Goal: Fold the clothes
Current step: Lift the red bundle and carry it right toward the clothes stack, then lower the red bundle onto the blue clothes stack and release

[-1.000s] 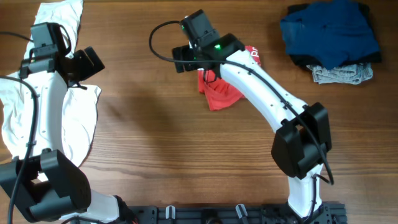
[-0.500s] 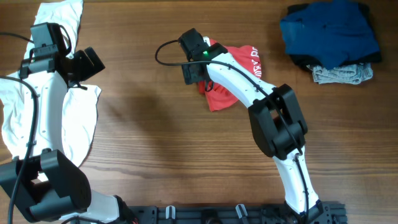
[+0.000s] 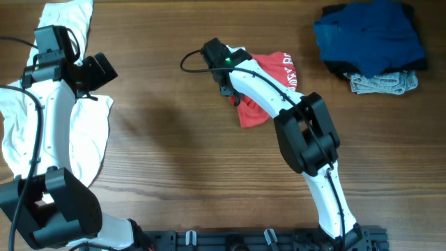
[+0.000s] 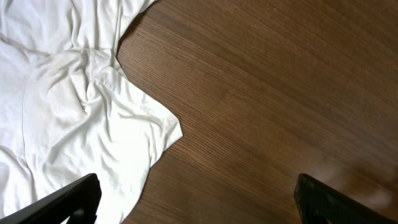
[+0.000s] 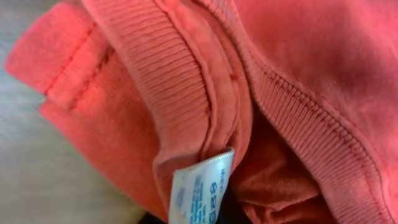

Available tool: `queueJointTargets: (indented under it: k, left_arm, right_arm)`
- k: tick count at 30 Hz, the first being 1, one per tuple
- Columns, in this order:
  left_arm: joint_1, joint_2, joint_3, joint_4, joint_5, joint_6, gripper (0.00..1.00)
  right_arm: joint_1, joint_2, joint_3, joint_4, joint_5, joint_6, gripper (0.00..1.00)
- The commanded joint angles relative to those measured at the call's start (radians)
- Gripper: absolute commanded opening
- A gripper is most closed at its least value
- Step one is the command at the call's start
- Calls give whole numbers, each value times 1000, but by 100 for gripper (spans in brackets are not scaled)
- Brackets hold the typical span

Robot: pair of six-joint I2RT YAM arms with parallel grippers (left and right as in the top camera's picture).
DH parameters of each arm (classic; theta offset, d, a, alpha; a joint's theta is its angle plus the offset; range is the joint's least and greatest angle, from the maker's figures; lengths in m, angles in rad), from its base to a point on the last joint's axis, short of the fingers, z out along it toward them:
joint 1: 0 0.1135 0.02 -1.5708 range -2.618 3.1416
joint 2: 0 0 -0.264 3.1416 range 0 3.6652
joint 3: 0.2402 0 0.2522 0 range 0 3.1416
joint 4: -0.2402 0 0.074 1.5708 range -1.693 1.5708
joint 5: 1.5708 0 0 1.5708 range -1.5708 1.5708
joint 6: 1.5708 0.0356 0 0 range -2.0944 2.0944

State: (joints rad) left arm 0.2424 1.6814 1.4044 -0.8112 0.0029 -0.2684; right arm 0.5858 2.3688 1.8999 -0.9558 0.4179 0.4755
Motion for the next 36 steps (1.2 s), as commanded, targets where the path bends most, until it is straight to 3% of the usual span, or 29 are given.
queueJointTargets:
  k: [1, 10, 19, 20, 24, 27, 31, 36]
  left_arm:
    - [2, 1, 8, 0, 8, -8, 100]
    - [2, 1, 8, 3, 8, -8, 100]
    - [2, 1, 8, 20, 8, -9, 100]
    - [2, 1, 8, 23, 8, -9, 100]
    - [2, 1, 8, 31, 8, -9, 100]
    - [2, 1, 8, 41, 8, -9, 100]
    - [2, 1, 8, 53, 8, -9, 100]
    - [2, 1, 8, 51, 8, -9, 100]
  right_arm:
    - [-36, -75, 79, -89, -23, 17, 4]
    - [-169, -423, 153, -81, -51, -328, 4]
    - [-468, -500, 155, 129, -9, -697, 4]
    - [-556, -494, 155, 219, 19, -790, 8]
    - [-681, -460, 155, 322, 1, -903, 14]
    - [-769, -389, 155, 433, 26, -1019, 35]
    - [-851, -310, 155, 562, 24, -1056, 55]
    - [-904, -224, 155, 613, -38, -1075, 61]
